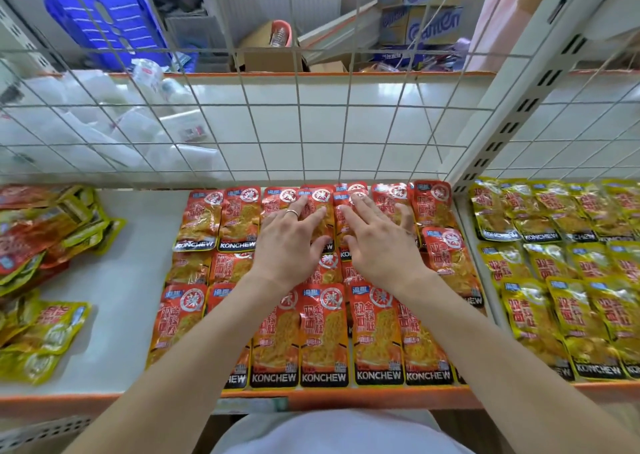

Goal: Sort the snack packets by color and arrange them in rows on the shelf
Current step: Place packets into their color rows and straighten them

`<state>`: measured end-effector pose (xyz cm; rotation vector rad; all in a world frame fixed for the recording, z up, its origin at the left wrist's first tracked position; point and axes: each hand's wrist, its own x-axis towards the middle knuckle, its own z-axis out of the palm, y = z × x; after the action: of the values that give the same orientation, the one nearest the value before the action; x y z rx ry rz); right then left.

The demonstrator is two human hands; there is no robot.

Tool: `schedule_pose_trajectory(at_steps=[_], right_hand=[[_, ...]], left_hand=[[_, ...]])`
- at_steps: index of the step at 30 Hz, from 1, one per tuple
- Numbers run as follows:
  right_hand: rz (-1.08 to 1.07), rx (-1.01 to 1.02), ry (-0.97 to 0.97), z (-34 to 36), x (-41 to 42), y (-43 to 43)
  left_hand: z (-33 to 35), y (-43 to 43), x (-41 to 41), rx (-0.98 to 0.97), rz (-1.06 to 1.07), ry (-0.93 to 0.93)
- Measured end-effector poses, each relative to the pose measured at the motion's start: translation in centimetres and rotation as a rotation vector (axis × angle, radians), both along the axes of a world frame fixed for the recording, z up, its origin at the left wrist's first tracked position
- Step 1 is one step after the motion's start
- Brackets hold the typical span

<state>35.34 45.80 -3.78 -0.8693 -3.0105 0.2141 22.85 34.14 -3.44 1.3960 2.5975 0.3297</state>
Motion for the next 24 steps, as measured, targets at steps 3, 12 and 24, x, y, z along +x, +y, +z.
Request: schedule_pose_trajectory(at_steps=[3, 12, 24], right_hand=[[-0.027, -0.004, -0.010, -0.1, -0.4, -0.3], [-0.020, -0.051, -0.039, 0.2, -0.6, 0.3], [-0.143, -0.090, 0.109, 1.0, 3.3, 2.9]], left_hand=[[0.0, 0.1, 0.2, -0.018, -0.001, 0.012], [0.1, 0.2, 0.0, -0.026, -0.008, -0.028], [0.7, 1.0, 1.1, -0.017, -0.042, 0.059]])
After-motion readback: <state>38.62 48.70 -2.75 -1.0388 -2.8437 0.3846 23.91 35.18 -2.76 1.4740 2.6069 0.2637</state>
